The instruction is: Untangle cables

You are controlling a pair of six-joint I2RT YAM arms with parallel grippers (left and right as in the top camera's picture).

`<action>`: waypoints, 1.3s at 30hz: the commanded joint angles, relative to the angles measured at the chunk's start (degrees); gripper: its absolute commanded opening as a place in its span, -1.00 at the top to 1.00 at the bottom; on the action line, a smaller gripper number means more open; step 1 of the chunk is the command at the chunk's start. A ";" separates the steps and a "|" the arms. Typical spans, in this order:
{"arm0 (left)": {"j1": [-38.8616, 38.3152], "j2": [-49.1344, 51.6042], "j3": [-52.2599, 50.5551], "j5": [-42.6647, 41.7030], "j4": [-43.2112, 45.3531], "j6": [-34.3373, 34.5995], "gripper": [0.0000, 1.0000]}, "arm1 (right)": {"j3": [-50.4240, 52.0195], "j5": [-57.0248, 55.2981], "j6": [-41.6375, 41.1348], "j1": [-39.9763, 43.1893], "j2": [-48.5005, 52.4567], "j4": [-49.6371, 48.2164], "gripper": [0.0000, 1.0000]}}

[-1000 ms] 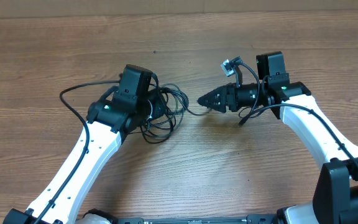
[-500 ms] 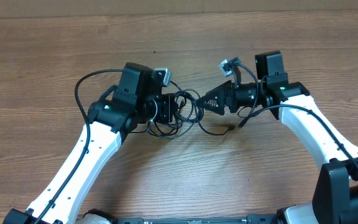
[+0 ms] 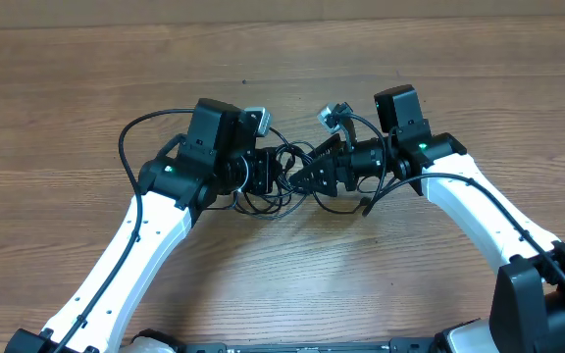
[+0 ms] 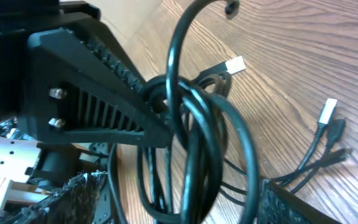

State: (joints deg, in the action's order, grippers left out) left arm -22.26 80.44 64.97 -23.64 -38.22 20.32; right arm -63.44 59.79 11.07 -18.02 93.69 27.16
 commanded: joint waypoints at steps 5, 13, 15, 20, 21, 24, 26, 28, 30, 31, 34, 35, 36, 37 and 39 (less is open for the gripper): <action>0.11 0.13 0.81 0.96 -2.73 1.22 0.92 | -1.46 -5.84 0.98 0.09 -1.57 -0.26 -0.54; 0.11 0.13 0.81 4.76 -7.45 6.43 0.92 | -1.46 -11.74 1.03 0.07 -1.60 -1.16 -0.53; 0.11 0.13 0.81 4.74 -7.58 7.67 0.91 | -1.46 -11.76 1.03 0.02 -1.60 -1.53 -0.52; 0.11 0.17 0.81 4.79 -7.65 9.60 0.92 | -1.46 -11.45 1.03 0.02 -1.60 -2.27 -0.52; 0.11 0.17 0.81 4.79 -7.65 9.81 0.92 | -1.46 -11.02 1.05 0.02 -1.60 -2.43 -0.53; 0.11 0.20 0.81 5.27 -7.69 10.21 0.91 | -1.46 -8.59 1.07 0.02 -1.60 -3.10 -0.52; 0.11 0.26 0.81 5.64 -7.65 10.62 0.91 | -1.46 -5.97 1.22 0.00 -1.60 -3.78 -0.53; 0.11 0.46 0.81 5.62 -7.63 11.08 0.91 | -1.46 -4.66 1.25 -0.04 -1.60 -3.96 -0.52; 0.11 0.76 0.81 5.62 -7.54 11.50 0.92 | -1.46 -4.39 1.25 -0.44 -1.60 -3.91 -0.52; 0.11 0.83 0.81 5.62 -7.45 11.67 0.91 | -1.46 -4.39 1.25 -0.76 -1.60 -3.91 -0.53; 0.11 0.85 0.81 5.38 -7.17 11.87 0.91 | -1.46 -4.50 1.51 -2.69 -1.60 -3.93 -0.54; 0.11 0.87 0.81 5.09 -6.97 11.87 0.91 | -1.46 -4.94 1.51 -3.21 -1.60 -3.93 -0.54; 0.11 0.87 0.81 4.85 -6.84 11.89 0.91 | -1.46 -5.40 1.46 -3.56 -1.60 -3.91 -0.53; 0.11 0.87 0.81 4.52 -6.60 11.87 0.92 | -1.46 -6.08 1.44 -4.00 -1.60 -3.89 -0.53; 0.11 0.87 0.81 3.87 -6.12 11.87 0.92 | -1.46 -7.41 1.44 -4.90 -1.57 -3.76 -0.53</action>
State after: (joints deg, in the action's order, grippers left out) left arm -22.26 80.93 64.97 -18.46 -45.08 31.44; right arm -63.44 53.65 11.99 -21.65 93.69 23.57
